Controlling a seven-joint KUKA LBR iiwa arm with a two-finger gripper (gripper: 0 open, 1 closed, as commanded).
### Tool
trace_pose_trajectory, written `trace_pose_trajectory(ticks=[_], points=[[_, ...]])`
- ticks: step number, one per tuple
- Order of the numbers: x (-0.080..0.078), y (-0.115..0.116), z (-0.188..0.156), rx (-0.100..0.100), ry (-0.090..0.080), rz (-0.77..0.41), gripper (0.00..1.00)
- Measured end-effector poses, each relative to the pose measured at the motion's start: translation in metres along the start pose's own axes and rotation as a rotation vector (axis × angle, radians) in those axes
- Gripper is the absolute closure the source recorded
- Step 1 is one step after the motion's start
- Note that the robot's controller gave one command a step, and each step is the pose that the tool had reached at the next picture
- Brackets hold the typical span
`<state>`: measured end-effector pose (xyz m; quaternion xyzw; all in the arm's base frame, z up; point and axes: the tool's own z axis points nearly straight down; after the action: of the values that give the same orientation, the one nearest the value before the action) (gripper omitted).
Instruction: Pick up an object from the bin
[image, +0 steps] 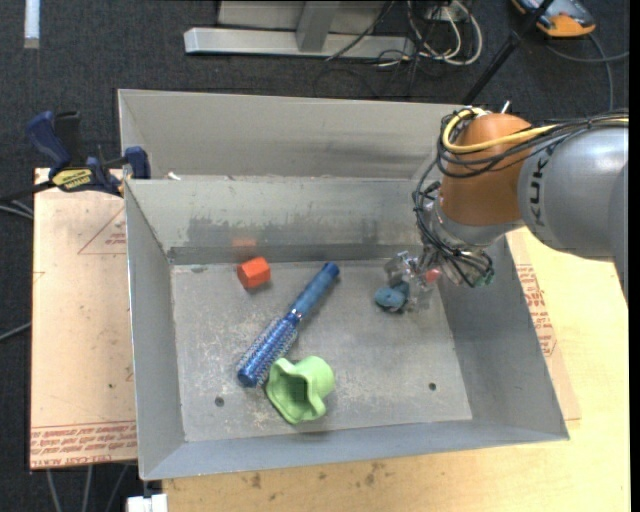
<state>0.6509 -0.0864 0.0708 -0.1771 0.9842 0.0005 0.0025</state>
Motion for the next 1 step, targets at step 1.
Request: trace_pose_trajectory(ticks=[1], points=[[-0.0017, -0.0001, -0.0784, 0.005, -0.006, -0.006, 1.0]])
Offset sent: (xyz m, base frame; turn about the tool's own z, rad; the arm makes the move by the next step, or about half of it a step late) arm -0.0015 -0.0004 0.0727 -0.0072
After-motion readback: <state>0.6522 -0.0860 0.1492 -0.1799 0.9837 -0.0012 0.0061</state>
